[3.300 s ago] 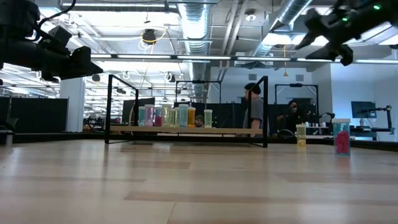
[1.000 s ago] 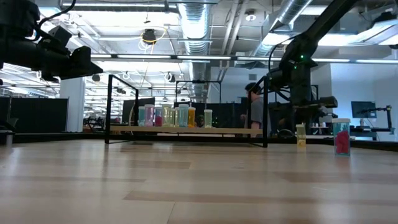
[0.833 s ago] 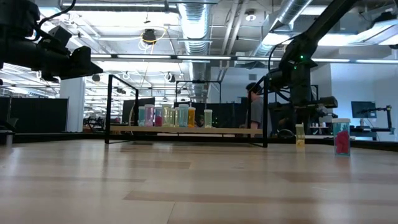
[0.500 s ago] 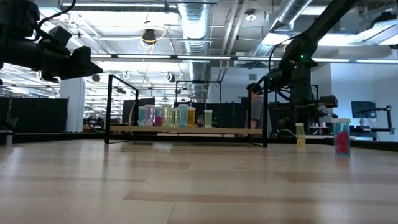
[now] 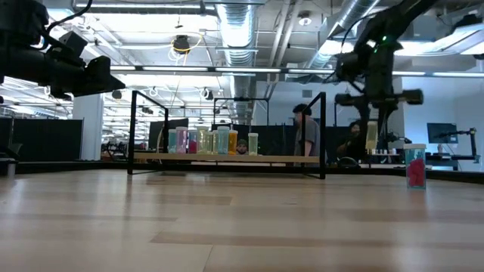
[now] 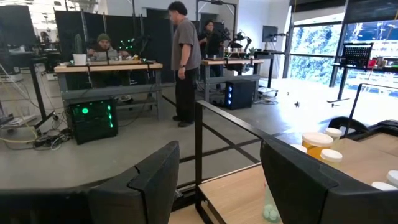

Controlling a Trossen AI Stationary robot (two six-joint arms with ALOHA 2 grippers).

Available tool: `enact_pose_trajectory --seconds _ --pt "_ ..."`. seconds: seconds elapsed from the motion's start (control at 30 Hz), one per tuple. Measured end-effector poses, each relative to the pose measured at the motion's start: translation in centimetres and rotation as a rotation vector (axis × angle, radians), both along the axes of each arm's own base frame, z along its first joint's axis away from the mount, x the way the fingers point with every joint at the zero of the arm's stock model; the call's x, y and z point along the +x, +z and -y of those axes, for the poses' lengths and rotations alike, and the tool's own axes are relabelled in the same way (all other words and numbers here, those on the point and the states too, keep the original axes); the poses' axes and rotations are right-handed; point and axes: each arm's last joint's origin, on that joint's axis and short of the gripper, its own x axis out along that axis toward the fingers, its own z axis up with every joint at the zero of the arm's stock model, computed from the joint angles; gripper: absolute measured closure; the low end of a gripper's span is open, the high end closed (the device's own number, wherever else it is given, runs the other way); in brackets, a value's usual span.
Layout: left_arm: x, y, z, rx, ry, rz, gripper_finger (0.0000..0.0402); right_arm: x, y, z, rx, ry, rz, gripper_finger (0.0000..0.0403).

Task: Pick and place medicine bottles onto shelf by color
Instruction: Put the yellow pill bottle on the shelf

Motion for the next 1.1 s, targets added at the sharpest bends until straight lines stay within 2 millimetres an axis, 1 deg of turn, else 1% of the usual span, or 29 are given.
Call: enact_pose_trajectory --seconds 0.1,0.2,0.33,0.43,0.53,0.7,0.77,0.97,1.1 --pt "0.0 0.0 0.0 0.0 0.0 0.0 0.0187 -0.4 1.4 -1.1 -0.04 -0.016 0.001 0.0283" --pt "0.0 0.0 0.0 0.0 0.0 0.0 0.0187 -0.5 2.4 -2.3 -0.053 -0.022 -0.006 0.0274" --pt "0.0 0.0 0.0 0.0 0.0 0.0 0.0187 -0.2 3.1 -3.8 -0.05 -0.006 0.0 0.0266" --pt "0.0 0.0 0.0 0.0 0.0 0.0 0.0187 0.5 3.6 -5.0 -0.043 0.034 0.002 0.0267" --pt "0.0 0.0 0.0 0.0 0.0 0.0 0.0187 1.6 4.5 -6.2 -0.027 0.088 -0.002 0.0267" --pt "0.0 0.0 0.0 0.0 0.0 0.0 0.0187 4.2 6.5 -7.9 -0.036 0.199 -0.012 0.0264" --pt "0.0 0.0 0.0 0.0 0.0 0.0 0.0187 5.4 6.9 -8.3 -0.045 0.247 -0.032 0.0264" --pt "0.0 0.0 0.0 0.0 0.0 0.0 0.0187 8.7 7.8 -8.8 -0.011 0.344 -0.118 0.0264" --pt "0.0 0.0 0.0 0.0 0.0 0.0 0.0187 10.6 9.1 -9.2 -0.012 0.435 -0.128 0.0266"
